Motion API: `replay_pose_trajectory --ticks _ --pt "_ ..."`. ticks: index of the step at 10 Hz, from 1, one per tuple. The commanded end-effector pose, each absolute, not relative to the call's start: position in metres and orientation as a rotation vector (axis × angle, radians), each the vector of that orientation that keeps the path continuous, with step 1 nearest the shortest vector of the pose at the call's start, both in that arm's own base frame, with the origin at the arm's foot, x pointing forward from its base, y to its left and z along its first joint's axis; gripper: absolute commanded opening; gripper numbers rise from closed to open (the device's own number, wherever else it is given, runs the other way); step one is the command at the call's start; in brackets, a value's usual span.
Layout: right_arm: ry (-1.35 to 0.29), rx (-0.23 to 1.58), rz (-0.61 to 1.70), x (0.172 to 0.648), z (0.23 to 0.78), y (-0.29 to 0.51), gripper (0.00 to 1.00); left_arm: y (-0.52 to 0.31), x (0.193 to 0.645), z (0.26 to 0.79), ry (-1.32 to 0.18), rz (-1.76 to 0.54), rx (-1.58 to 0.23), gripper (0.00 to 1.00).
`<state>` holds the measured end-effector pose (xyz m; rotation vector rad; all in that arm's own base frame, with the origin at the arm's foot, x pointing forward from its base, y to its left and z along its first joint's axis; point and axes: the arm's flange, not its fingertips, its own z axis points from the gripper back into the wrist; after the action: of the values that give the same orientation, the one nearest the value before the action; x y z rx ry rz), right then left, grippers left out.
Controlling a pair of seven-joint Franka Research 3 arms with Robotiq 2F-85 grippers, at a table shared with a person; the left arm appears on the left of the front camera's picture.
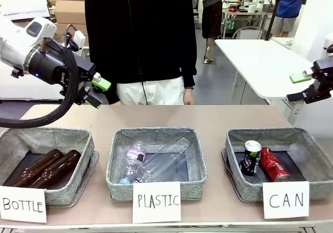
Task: Sort the can waste into the basket.
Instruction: Pick up the can waste from the table and place it in the right Fabric basket.
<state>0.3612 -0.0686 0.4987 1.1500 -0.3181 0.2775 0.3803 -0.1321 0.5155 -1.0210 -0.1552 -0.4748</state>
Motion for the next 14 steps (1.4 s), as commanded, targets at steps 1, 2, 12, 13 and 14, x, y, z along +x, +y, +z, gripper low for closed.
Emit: replay_pose_trajectory --ticks 1,2,12,13,14 --pt "-0.305 1.148 0.259 0.3588 0.5016 -0.0677 1.00 -0.1297 0.3787 0.5184 -0.142 -0.478 -1.013 1.00" --pt "-0.305 1.148 0.259 0.3588 0.5016 -0.0677 1.00 -0.1297 0.3787 0.5184 -0.142 -0.478 -1.013 1.00" --pt "-0.305 1.148 0.259 0.3588 0.5016 -0.0677 1.00 -0.1297 0.3787 0.5184 -0.142 -0.478 -1.013 1.00" --pt "-0.305 1.148 0.259 0.3588 0.5016 -0.0677 1.00 -0.1297 0.3787 0.5184 -0.142 -0.478 -1.013 1.00" --pt "-0.305 1.148 0.259 0.3588 0.5016 -0.0677 1.00 -0.1297 0.3787 0.5184 -0.142 -0.478 -1.013 1.00"
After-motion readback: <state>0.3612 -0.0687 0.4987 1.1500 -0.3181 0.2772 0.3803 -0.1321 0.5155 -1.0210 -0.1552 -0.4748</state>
